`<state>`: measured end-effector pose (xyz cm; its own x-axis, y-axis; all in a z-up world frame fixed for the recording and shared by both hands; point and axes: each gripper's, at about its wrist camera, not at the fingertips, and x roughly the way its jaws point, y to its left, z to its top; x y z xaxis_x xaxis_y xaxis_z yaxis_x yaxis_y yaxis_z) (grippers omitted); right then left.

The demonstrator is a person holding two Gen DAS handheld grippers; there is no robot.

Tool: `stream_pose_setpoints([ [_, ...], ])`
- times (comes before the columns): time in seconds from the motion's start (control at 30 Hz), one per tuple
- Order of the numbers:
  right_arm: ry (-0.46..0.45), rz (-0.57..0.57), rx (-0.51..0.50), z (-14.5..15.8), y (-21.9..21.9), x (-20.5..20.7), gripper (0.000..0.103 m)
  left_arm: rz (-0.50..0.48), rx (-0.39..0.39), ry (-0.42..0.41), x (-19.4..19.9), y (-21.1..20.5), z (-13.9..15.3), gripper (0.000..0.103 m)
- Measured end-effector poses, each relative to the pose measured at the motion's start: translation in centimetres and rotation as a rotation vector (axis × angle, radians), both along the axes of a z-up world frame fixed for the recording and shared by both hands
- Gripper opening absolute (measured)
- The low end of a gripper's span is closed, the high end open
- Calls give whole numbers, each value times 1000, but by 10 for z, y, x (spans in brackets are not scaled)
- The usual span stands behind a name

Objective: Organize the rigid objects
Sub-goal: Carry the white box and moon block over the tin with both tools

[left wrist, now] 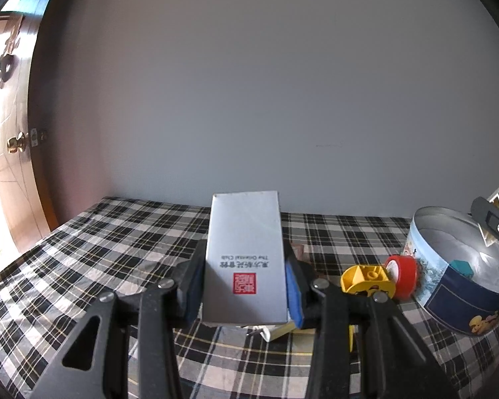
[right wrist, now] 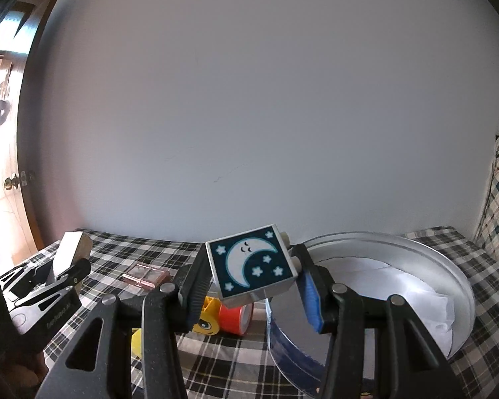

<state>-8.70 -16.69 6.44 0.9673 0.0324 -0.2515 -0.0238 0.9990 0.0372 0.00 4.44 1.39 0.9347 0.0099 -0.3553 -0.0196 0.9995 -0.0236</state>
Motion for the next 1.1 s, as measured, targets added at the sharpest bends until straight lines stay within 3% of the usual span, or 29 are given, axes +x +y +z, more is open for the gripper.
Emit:
stream_pose_setpoints([
  [0.37, -21, -18, -29, -1, 5, -2, 51, -7, -6, 2, -1, -8, 0, 40],
  [0.6, -71, -53, -168, -12, -9, -11, 51, -39, -24, 11, -5, -27, -1, 40],
  [1.1, -88, -182, -103, -8, -86, -17, 51, -120, -1, -11, -17, -85, 2, 40],
])
